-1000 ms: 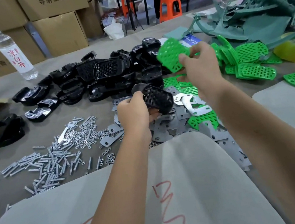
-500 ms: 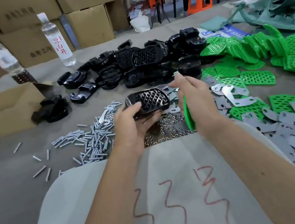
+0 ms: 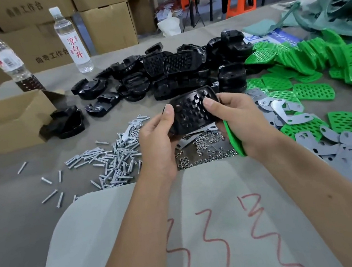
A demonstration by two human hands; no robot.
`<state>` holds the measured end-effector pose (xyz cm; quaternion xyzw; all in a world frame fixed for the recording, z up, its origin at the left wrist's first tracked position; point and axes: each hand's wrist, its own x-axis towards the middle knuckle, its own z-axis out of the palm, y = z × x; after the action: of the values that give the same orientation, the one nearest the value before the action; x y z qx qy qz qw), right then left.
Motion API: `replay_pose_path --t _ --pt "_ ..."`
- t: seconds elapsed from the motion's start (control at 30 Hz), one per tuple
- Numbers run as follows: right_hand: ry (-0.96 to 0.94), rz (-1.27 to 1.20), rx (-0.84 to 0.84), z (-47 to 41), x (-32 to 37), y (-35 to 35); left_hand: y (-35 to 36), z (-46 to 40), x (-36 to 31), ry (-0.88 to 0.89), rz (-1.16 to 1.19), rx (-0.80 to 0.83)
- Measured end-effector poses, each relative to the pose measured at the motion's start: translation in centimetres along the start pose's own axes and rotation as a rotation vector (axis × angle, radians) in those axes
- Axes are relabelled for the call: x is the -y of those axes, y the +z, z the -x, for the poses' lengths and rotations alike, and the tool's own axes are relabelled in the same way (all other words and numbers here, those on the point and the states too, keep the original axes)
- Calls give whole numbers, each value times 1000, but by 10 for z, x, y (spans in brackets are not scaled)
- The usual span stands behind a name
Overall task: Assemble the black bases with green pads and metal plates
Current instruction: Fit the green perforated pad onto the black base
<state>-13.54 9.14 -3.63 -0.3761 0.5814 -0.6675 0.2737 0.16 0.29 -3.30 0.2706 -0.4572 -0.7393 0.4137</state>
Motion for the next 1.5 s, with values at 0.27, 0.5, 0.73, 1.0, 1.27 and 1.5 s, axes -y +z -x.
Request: replay_pose_path --t 0.27,0.5,0.73,1.0,1.27,1.5 --pt "-36 -65 14 -1 -2 1 -1 1 -1 -21 72 147" --pt "-61 -59 -59 -5 -8 0 0 3 -2 -105 17 159" --pt "-6 318 -224 -6 -8 -1 -6 -9 2 18 -128 -60" --pt "-61 234 9 -8 -6 -17 -13 -20 5 92 -87 -200" --pt "-184 424 -228 -9 -8 -16 -15 -18 1 118 -30 -277" --pt "-33 1102 37 -6 6 -39 -13 -16 0 111 -41 -290"
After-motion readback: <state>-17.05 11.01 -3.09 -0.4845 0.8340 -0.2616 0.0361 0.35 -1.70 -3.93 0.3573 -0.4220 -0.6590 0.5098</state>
